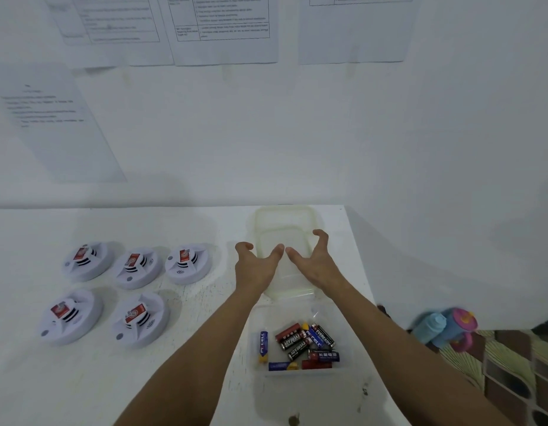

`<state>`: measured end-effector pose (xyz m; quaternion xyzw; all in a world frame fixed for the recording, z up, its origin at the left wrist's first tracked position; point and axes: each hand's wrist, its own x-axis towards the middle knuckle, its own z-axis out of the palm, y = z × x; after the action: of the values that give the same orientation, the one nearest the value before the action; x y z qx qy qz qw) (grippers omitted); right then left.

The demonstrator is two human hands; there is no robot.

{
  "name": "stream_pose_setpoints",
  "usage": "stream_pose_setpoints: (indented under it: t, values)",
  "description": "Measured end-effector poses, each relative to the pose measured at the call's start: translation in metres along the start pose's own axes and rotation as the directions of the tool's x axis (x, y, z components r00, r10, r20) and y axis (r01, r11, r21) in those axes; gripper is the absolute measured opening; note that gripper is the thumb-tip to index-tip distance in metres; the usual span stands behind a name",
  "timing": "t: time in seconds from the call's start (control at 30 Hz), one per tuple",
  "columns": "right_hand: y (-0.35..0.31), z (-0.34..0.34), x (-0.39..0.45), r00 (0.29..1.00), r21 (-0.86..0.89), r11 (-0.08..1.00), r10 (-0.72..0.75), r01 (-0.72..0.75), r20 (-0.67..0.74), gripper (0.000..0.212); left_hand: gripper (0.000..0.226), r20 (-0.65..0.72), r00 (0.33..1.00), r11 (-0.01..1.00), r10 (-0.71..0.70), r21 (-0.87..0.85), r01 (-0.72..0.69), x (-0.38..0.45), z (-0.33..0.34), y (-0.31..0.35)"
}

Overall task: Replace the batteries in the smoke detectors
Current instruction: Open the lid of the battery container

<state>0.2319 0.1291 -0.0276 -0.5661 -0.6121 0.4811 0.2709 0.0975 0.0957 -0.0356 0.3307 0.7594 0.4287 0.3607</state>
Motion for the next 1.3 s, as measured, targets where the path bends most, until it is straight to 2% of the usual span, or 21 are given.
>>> stream_pose_setpoints:
  t: [0.17,0.4,0.57,0.67,0.77,0.87,0.97,1.03,1.17,1.3]
  values:
    - [-0.001,0.0,-0.002,0.999,-0.013,1.0,-0.021,0.021,-0.029,0.072,0.072,-0.02,0.999,0.997,-0.047,-0.059,0.045,0.001,0.001,-0.002]
    - [-0.002,0.002,-0.003,0.996,-0.023,0.999,-0.039,0.038,-0.078,0.069,0.088,-0.034,0.994,0.989,-0.103,-0.111,0.099,0.002,0.002,-0.002]
    - [0.0,0.004,-0.002,0.992,-0.016,0.998,-0.054,0.053,-0.113,0.071,0.092,-0.059,0.993,0.989,-0.098,-0.121,0.09,0.0,0.003,-0.003]
    - [0.002,0.002,0.001,0.995,0.016,0.999,-0.03,0.031,-0.091,0.079,0.101,-0.061,0.994,0.991,-0.091,-0.108,0.084,-0.003,0.001,-0.003]
    - [-0.001,-0.004,0.007,0.999,0.03,0.999,0.033,-0.033,-0.005,0.096,0.109,-0.001,0.996,0.993,-0.09,-0.071,0.089,-0.001,-0.003,-0.002]
    - [-0.009,-0.008,0.016,0.995,0.014,0.997,0.081,-0.081,0.059,0.104,0.107,0.065,0.991,0.991,-0.12,-0.044,0.123,0.002,-0.006,0.005]
    - [-0.014,-0.006,0.021,0.996,0.032,0.996,0.088,-0.088,0.018,0.103,0.104,0.059,0.996,0.99,-0.069,0.13,0.061,0.004,-0.005,0.015]
    - [-0.014,-0.003,0.024,0.994,0.047,0.994,0.104,-0.102,-0.022,0.102,0.099,0.035,0.999,0.982,-0.042,0.185,0.035,0.007,-0.006,0.019]
    - [-0.015,0.005,0.028,0.991,0.073,0.991,0.113,-0.108,-0.067,0.097,0.085,0.017,0.999,0.997,-0.051,0.061,0.05,0.015,-0.009,0.024]
    - [-0.014,0.009,0.029,0.99,0.103,0.991,0.095,-0.084,-0.105,0.081,0.086,0.041,0.999,1.0,0.002,0.011,-0.003,0.021,-0.008,0.02]
